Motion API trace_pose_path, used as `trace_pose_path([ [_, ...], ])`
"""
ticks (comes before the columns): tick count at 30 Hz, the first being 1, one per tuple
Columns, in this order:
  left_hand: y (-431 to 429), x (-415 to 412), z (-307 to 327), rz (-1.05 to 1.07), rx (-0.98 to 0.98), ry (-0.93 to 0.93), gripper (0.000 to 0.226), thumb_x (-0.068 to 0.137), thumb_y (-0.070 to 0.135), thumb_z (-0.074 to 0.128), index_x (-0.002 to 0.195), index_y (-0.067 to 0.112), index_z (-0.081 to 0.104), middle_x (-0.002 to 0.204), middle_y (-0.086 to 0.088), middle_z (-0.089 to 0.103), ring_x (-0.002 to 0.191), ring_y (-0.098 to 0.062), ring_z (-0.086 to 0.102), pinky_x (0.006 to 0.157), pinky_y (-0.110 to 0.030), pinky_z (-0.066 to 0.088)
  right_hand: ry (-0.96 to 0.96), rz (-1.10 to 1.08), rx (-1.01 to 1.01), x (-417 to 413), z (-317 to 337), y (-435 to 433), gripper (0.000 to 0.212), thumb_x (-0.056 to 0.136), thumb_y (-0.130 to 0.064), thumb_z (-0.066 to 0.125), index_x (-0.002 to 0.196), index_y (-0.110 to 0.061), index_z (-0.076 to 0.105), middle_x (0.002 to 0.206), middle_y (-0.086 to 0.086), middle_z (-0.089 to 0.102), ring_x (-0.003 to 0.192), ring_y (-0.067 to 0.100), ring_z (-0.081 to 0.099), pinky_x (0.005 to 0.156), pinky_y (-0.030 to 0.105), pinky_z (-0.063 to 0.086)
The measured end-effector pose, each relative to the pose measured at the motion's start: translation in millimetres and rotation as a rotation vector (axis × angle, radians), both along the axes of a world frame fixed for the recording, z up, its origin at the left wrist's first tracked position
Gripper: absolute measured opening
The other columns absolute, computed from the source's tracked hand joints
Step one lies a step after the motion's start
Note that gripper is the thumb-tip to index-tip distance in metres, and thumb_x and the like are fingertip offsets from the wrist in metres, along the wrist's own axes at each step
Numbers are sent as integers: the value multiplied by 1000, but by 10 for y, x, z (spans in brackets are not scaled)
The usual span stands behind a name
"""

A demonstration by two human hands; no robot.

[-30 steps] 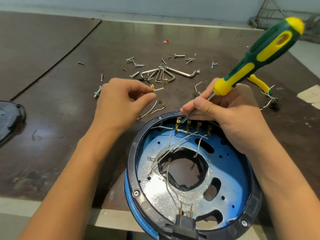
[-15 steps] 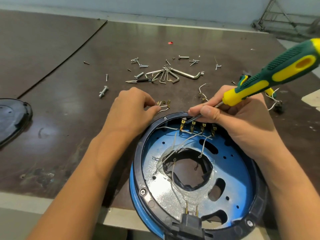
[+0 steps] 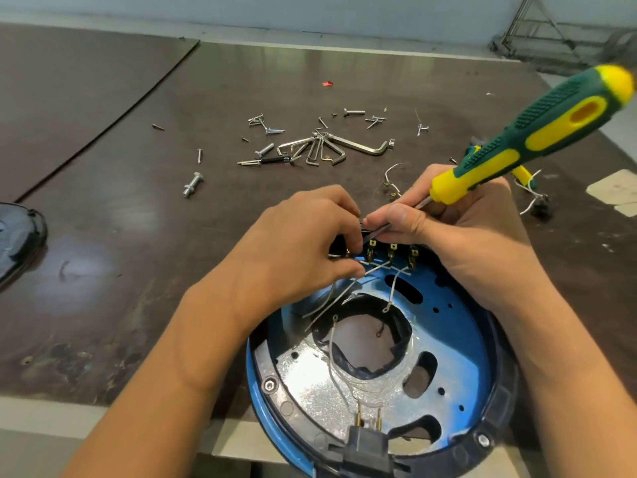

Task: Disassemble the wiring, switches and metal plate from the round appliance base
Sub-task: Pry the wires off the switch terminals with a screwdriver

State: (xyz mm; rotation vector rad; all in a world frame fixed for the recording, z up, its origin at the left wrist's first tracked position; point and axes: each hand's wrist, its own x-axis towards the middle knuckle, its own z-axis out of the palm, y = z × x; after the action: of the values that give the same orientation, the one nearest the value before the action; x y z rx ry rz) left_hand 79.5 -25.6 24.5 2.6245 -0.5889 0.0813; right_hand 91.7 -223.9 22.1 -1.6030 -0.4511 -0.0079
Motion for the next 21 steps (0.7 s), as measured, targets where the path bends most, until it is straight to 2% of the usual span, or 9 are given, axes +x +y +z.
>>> trace_pose_path([
  [3,-37,16,-34,-9,-5,-13,10,80,37,79,87,32,75,122,14,56,105,-11,59,86,-41,52,16,-40,6,13,-21,-12,10,90,7,70,82,3,65,83,23,76,82,33,78,75,39,65],
  [5,-47,26,-53,-15,-5,-14,6,82,30,78,88,29,77,123,12,57,104,-13,60,86,-41,52,13,-60,4,14,-14,-26,9,91,7,69,83,6,64,83,25,75,81,32,78,73,38,65],
  [12,-82,26,-59,-39,19,-1,9,85,23,75,92,28,78,126,9,57,104,-13,60,87,-41,51,-41,-61,-57,-17,-9,-167,10,90,3,72,83,1,67,83,19,77,85,31,79,77,47,65],
  [17,-79,35,-57,-44,19,10,11,85,22,74,93,28,79,124,12,57,103,-12,60,86,-42,52,-92,-124,-50,-68,-68,-210,12,84,-2,82,77,-8,75,83,25,73,84,42,75,80,60,61],
  [21,-80,36,-60,-44,36,27,15,86,19,73,94,30,79,126,13,56,105,-11,59,87,-41,51,-96,-113,-24,-81,-89,-227,11,82,-8,83,81,-3,73,85,26,74,86,49,72,80,68,56],
])
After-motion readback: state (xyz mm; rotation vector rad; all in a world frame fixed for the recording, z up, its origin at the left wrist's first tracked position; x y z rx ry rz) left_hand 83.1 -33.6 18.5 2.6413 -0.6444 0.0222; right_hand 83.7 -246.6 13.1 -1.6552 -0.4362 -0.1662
